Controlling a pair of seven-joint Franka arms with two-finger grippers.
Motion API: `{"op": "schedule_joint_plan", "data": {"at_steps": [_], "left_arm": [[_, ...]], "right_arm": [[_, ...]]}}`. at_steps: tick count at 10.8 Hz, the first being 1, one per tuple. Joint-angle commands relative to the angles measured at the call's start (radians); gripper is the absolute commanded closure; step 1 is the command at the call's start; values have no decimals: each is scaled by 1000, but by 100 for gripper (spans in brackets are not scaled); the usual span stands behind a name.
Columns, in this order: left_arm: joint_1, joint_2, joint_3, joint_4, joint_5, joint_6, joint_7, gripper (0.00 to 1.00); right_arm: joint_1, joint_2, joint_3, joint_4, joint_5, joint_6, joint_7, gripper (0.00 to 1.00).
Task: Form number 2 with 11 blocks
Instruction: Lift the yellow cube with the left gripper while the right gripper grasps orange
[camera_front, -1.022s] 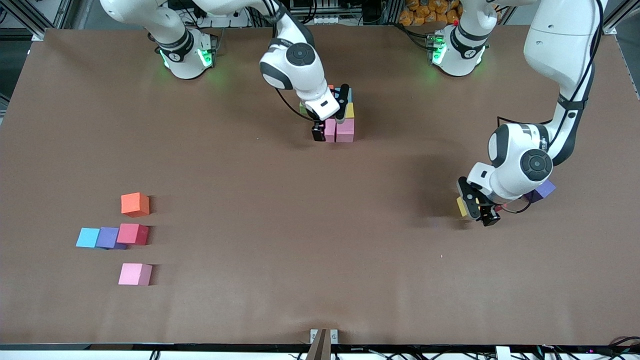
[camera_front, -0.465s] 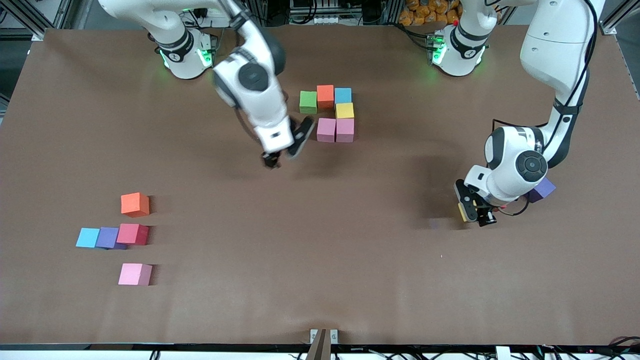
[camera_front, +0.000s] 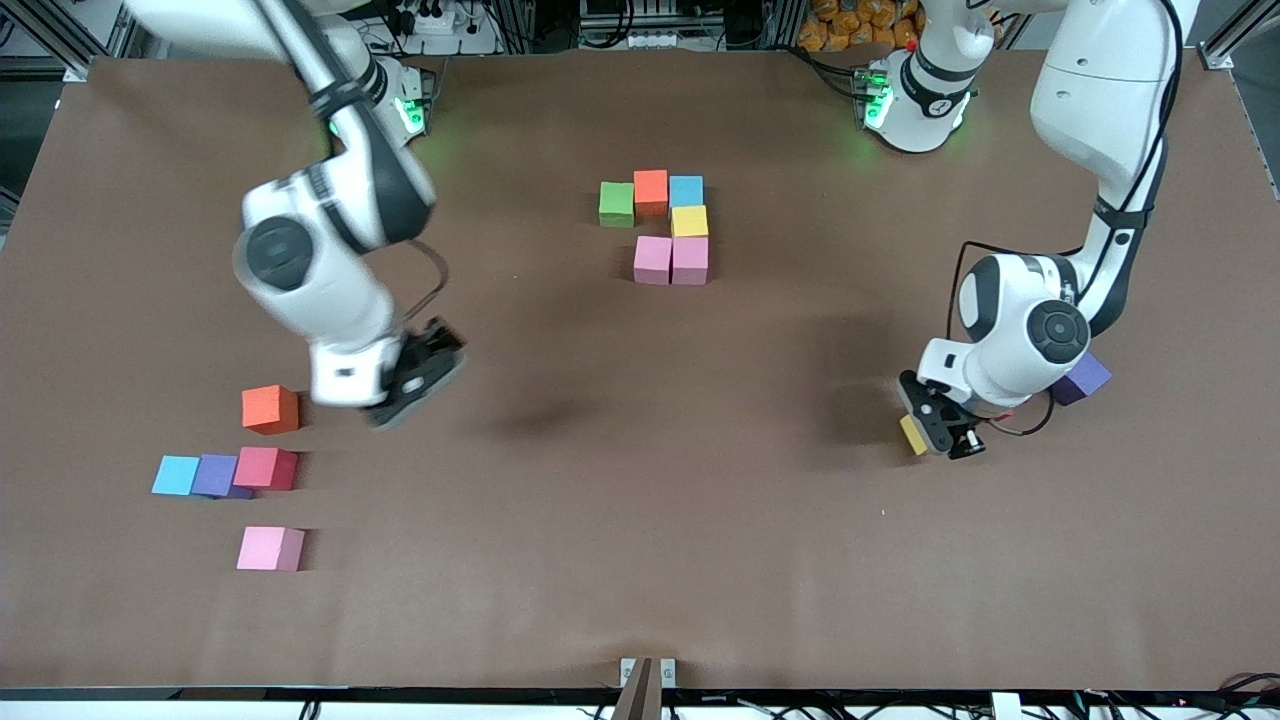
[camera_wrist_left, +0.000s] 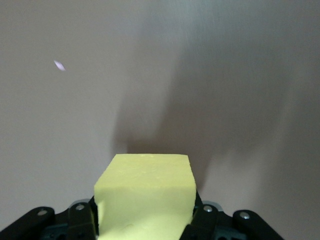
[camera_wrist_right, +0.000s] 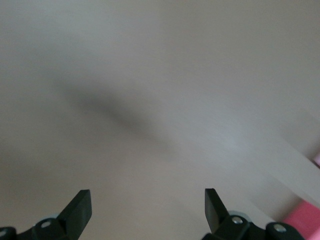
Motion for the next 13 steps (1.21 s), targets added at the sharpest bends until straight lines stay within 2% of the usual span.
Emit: {"op": "schedule_joint_plan", "data": {"at_steps": [1, 4, 7, 10, 13], "left_arm": [[-35, 4, -5, 36, -18, -1, -46, 64], [-72, -1, -5, 53, -12, -9, -46, 65], [-145, 1, 0, 136, -9, -131, -84, 64], [-202, 7, -3, 232, 65, -265, -211, 65], [-268, 7, -5, 266, 91, -313, -287, 64]], "right_arm": [[-124, 58, 17, 50, 13, -10, -71, 0], [-248, 128, 16, 79, 10, -5, -115, 0], [-357, 164, 11, 69, 6, -57, -142, 0], [-371, 195, -55, 69, -2, -68, -141, 0], [-399, 244, -58, 69, 12, -58, -133, 0]]}}
